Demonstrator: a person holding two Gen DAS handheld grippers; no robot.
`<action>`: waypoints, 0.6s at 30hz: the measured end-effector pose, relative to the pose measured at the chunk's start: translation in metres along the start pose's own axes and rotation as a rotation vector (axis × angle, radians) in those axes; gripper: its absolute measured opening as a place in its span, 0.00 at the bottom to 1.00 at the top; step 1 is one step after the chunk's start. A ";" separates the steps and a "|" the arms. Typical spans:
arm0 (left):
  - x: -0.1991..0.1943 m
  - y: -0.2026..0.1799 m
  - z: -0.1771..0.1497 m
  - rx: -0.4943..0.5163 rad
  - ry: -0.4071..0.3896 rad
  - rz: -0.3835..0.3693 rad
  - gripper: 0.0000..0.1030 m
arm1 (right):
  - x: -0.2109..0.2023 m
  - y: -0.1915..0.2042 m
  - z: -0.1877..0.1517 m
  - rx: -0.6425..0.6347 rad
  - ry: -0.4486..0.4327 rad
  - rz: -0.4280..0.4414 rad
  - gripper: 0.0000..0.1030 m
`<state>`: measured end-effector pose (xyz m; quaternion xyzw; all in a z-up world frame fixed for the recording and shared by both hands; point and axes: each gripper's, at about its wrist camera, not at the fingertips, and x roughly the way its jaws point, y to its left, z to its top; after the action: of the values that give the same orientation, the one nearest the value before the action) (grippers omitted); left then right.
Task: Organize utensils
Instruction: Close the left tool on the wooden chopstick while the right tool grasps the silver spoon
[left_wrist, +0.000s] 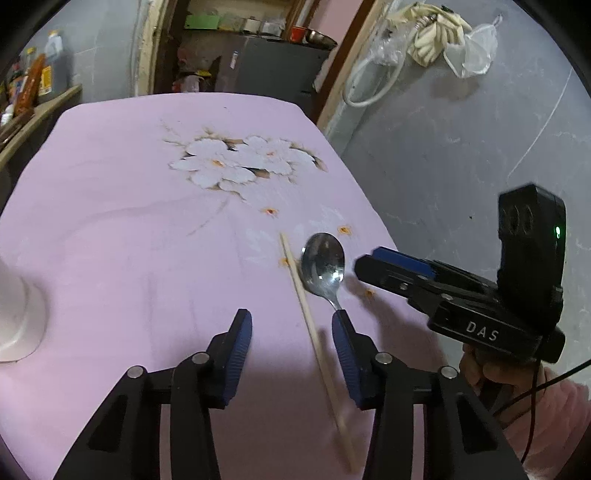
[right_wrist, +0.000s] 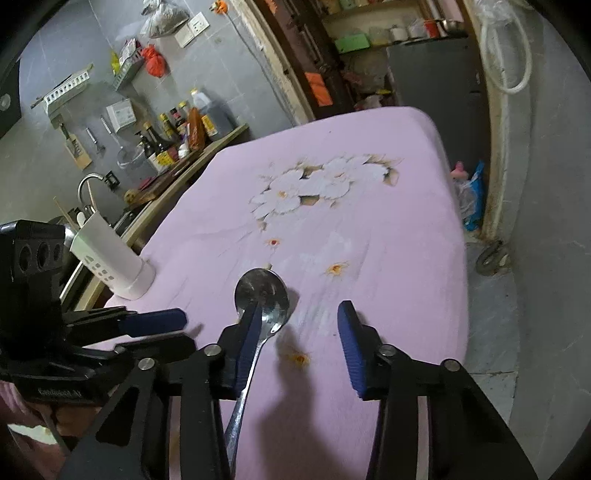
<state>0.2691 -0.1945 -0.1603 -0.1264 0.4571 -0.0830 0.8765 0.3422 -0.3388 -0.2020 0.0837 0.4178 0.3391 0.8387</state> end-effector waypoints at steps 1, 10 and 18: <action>0.003 -0.002 0.000 0.009 0.009 -0.002 0.37 | 0.003 0.001 0.001 -0.005 0.007 0.008 0.35; 0.019 -0.009 -0.001 0.036 0.071 0.030 0.23 | 0.021 0.005 0.012 -0.048 0.059 0.050 0.26; 0.022 -0.012 0.003 0.052 0.085 0.046 0.21 | 0.019 0.004 0.012 -0.059 0.053 0.060 0.03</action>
<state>0.2838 -0.2116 -0.1724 -0.0895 0.4946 -0.0800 0.8608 0.3577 -0.3215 -0.2048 0.0623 0.4270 0.3787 0.8188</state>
